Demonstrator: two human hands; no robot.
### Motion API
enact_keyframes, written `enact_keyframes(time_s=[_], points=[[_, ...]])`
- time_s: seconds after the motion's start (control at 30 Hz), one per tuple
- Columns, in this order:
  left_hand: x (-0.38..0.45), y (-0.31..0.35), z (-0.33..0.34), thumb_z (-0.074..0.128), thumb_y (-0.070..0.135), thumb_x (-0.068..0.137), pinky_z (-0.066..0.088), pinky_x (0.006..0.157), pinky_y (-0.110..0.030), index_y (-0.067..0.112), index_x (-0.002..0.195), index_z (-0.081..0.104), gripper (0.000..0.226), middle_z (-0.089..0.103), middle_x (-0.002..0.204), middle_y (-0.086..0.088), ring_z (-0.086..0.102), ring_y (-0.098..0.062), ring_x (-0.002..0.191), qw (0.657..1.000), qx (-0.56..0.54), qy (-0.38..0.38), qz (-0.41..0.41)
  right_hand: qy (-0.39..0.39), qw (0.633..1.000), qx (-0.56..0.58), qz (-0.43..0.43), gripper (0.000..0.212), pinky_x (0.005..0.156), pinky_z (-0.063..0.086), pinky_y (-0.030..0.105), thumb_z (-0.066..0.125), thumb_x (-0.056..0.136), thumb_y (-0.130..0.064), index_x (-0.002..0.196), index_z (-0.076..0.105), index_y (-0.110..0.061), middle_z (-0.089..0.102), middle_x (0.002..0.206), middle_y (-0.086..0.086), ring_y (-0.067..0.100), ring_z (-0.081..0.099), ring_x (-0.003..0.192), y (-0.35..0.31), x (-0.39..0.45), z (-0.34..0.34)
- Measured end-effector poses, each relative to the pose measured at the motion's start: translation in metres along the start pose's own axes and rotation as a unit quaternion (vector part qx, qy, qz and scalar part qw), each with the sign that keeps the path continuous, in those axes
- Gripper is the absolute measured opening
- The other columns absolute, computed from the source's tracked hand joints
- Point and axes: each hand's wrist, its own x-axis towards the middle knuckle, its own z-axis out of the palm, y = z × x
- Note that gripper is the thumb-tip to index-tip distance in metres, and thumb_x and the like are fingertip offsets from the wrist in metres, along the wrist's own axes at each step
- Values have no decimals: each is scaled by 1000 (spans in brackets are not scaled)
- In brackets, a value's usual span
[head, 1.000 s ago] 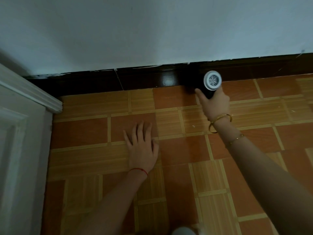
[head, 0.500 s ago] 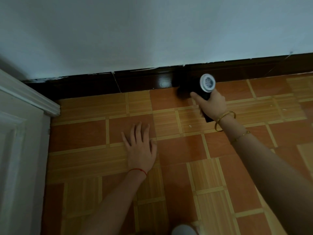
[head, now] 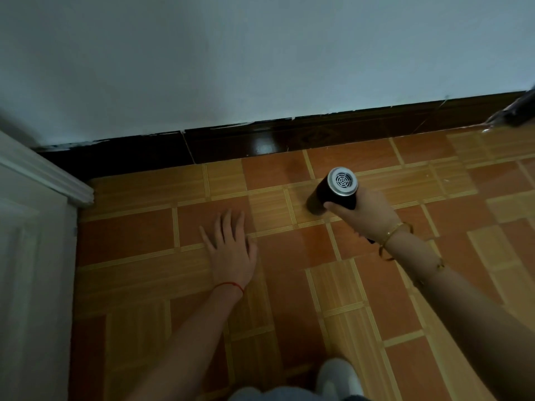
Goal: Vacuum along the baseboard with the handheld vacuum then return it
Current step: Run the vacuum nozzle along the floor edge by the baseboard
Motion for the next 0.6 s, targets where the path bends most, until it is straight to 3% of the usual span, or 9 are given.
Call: enact_keyframes(time_s=[0.17,0.27,0.4,0.5,0.6], points=[[0,0,1,35,39,97,10,118,-67,16,148,43,56,38,155,-14,28,-34,146,1000,5,1,-1,-62,998,-4,5,41,52,47,23,61,87,-46,115,48,-19,58,71,-6,9,56,57,-6,-7,1],[0,-1,1,35,39,98,10,118,-67,17,149,41,56,37,155,-13,28,-34,146,1000,0,2,1,4,999,-49,-15,57,65,53,28,58,83,-57,123,51,-17,66,89,-2,11,60,75,-6,-5,7],[0,0,0,33,40,97,9,118,-67,17,149,41,57,36,156,-13,27,-33,147,1000,8,-2,-2,-10,999,11,-38,56,57,41,16,61,84,-53,123,51,-14,51,74,-16,-2,49,63,-7,2,14],[1,1,2,34,39,96,10,118,-67,15,146,44,56,39,154,-14,28,-34,146,1000,7,3,-10,30,998,36,-38,52,52,36,12,63,84,-52,118,53,-13,51,73,-15,-3,49,63,-10,10,19],[6,8,0,36,35,93,12,117,-69,10,137,51,52,46,147,-16,33,-36,142,1000,8,21,-9,21,998,39,-45,56,51,35,12,61,83,-55,118,53,-12,54,74,-11,-3,49,62,-11,22,20]])
